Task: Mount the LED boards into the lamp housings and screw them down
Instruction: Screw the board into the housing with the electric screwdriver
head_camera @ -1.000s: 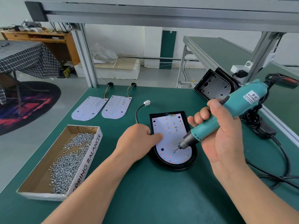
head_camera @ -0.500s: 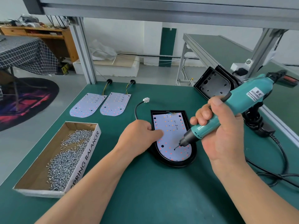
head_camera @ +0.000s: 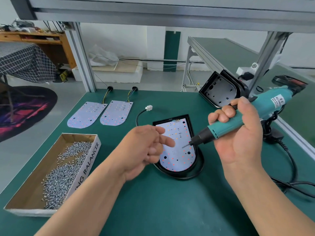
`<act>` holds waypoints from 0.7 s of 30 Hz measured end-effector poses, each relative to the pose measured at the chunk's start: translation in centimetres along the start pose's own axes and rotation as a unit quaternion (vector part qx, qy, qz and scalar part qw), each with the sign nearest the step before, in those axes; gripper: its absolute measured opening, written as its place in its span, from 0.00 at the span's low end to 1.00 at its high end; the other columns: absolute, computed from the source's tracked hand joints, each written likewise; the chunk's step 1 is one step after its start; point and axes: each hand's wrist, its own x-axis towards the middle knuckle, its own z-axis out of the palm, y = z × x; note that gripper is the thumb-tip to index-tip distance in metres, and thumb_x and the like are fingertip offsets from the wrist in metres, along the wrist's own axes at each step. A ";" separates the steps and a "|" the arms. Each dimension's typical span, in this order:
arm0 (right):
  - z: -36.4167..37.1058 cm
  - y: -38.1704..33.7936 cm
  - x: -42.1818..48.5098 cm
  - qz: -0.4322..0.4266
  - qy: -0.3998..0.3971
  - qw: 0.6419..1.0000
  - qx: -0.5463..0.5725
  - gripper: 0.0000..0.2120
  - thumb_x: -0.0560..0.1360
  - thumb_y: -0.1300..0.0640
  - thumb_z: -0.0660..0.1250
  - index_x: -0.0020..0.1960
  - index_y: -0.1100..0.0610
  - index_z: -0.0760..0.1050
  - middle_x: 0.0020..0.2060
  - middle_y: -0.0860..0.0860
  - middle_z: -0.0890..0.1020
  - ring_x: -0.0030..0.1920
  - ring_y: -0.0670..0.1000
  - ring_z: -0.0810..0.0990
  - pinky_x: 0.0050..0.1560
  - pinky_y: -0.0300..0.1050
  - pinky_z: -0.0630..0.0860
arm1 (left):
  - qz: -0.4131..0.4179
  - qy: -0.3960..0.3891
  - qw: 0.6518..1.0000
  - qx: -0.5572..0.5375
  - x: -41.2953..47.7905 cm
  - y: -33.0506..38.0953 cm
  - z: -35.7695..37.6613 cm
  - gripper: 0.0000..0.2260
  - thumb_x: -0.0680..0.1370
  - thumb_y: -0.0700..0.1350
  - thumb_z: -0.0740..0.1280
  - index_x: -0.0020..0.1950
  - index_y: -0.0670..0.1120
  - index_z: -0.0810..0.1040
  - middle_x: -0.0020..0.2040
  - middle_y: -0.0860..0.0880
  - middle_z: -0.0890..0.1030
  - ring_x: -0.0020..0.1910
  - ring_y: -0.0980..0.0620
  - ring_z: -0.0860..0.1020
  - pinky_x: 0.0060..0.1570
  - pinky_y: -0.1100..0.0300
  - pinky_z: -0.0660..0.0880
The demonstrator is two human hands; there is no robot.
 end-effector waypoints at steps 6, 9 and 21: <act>0.0 -0.5 0.1 -0.002 0.013 1.000 0.026 0.10 0.83 0.54 0.68 0.44 0.53 0.77 0.35 0.48 0.72 0.34 0.48 0.71 0.48 0.45 0.78 | -0.006 -0.042 0.997 0.069 -0.2 -1.1 0.2 0.09 0.88 0.42 0.61 0.57 0.38 0.78 0.45 0.40 0.87 0.27 0.55 0.63 0.25 0.66 0.61; 0.2 -0.6 0.1 -0.005 0.016 0.999 0.035 0.10 0.83 0.54 0.68 0.43 0.53 0.78 0.35 0.48 0.72 0.34 0.48 0.71 0.48 0.45 0.79 | -0.003 -0.045 0.996 0.071 -0.1 -1.6 0.2 0.11 0.86 0.45 0.68 0.52 0.41 0.87 0.42 0.43 0.84 0.27 0.55 0.63 0.26 0.66 0.61; 0.5 -0.8 -0.1 -0.011 0.017 0.999 0.047 0.11 0.83 0.54 0.68 0.42 0.53 0.79 0.35 0.48 0.72 0.34 0.48 0.72 0.49 0.45 0.79 | -0.015 -0.129 0.991 -0.007 -0.9 -1.9 0.9 0.14 0.78 0.40 0.68 0.62 0.37 0.84 0.49 0.42 0.85 0.31 0.55 0.67 0.28 0.66 0.65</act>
